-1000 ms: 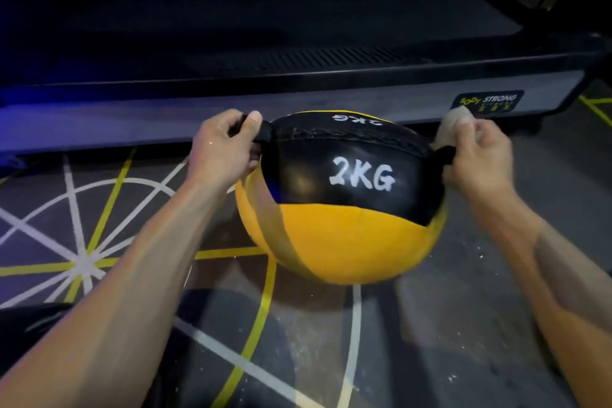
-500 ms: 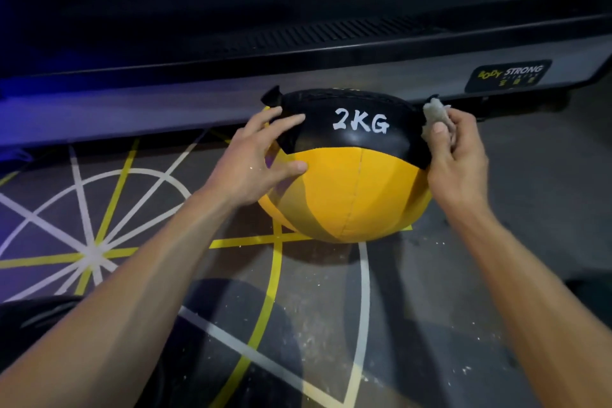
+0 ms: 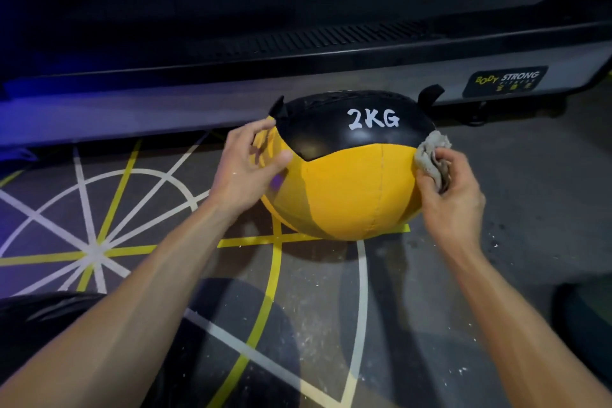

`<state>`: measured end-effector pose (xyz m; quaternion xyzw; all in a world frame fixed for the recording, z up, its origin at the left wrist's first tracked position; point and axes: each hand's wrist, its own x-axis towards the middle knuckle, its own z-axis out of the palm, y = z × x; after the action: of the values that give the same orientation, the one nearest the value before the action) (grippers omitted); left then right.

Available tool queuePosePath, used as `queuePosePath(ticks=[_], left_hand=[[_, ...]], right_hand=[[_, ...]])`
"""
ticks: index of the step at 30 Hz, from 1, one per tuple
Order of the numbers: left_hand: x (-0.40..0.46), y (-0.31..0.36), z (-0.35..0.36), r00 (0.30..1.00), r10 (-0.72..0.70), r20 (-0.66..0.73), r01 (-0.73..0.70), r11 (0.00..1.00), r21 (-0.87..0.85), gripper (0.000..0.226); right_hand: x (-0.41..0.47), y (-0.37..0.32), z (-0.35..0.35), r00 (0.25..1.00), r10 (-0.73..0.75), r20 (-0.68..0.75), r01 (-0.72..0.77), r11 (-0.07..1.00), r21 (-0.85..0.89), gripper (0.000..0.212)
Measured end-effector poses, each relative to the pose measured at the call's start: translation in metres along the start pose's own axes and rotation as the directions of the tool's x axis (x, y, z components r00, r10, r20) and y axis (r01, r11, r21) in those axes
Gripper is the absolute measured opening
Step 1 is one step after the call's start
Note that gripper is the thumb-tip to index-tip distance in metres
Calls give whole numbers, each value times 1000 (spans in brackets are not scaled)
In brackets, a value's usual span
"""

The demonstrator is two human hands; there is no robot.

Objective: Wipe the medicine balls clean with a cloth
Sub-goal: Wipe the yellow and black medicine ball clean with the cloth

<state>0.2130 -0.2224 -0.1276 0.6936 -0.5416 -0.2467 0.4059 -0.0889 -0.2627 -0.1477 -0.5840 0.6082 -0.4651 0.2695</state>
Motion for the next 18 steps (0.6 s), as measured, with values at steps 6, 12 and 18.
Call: queuePosePath(ticks=[6,12,18], left_hand=[[7,-11,-7,985,52,165,-66,995,79,52],[24,7,2,983,119,141,-147,966,214,51],[31,4,2,988,107,114,-135,954,269,48]], right_hand=[[27,7,9,999,-5,-46,2,998,-61,37],[38,-7,18,982,-83,-172,77,996,-43,23],[-38,-13,67,728,-626,281,686,657,-313,21]])
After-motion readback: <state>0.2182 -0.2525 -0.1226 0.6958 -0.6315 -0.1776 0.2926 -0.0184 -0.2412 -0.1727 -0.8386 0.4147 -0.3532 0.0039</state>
